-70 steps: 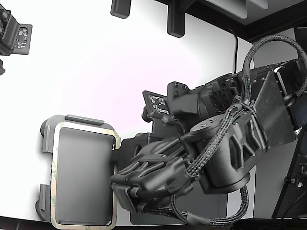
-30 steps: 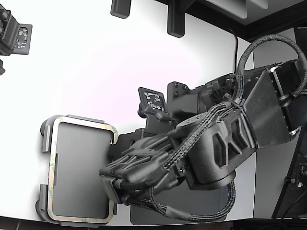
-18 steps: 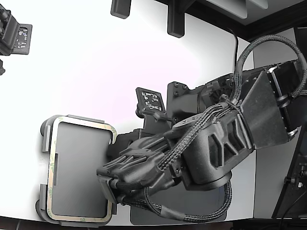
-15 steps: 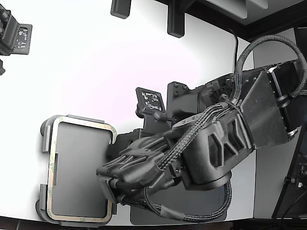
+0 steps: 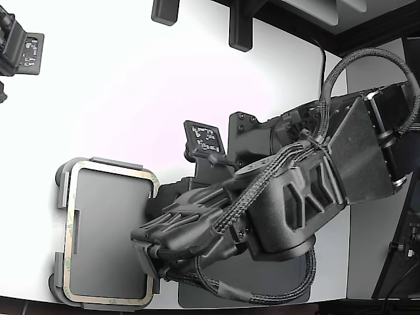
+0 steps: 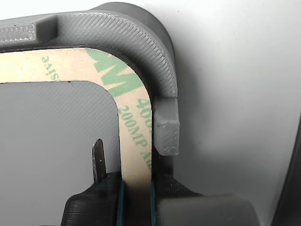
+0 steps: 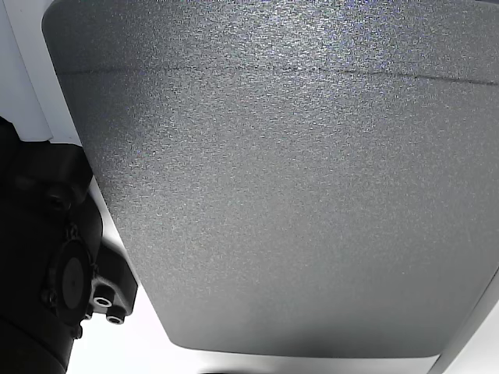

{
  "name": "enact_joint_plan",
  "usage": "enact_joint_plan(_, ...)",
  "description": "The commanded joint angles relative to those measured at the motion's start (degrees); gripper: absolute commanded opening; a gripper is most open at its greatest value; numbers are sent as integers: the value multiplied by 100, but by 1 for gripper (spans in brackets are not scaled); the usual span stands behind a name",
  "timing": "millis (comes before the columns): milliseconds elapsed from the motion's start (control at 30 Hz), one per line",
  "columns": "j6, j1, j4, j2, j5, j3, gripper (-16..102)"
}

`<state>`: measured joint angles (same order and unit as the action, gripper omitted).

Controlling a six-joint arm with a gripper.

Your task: Grab top frame and put it into gray box.

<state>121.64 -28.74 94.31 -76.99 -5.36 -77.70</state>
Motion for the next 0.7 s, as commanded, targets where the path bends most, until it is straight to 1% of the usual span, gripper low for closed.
enact_joint_plan(0,-26,53,44,-105,70,62,-13)
enact_joint_plan(67,-26,53,44,-88,79,79,-12)
enact_joint_plan(100,-18,53,44,-88,79,88,-9)
enact_joint_plan(133,18,53,44,-88,79,97,-4)
enact_joint_plan(167,44,53,44,-70,97,114,8)
enact_joint_plan(200,79,53,44,-70,97,132,22)
enact_joint_plan(233,123,53,44,-70,97,149,42)
enact_joint_plan(267,202,53,44,-70,105,167,64)
enact_joint_plan(300,264,53,44,-70,88,202,100)
enact_joint_plan(667,220,53,44,-70,44,334,100)
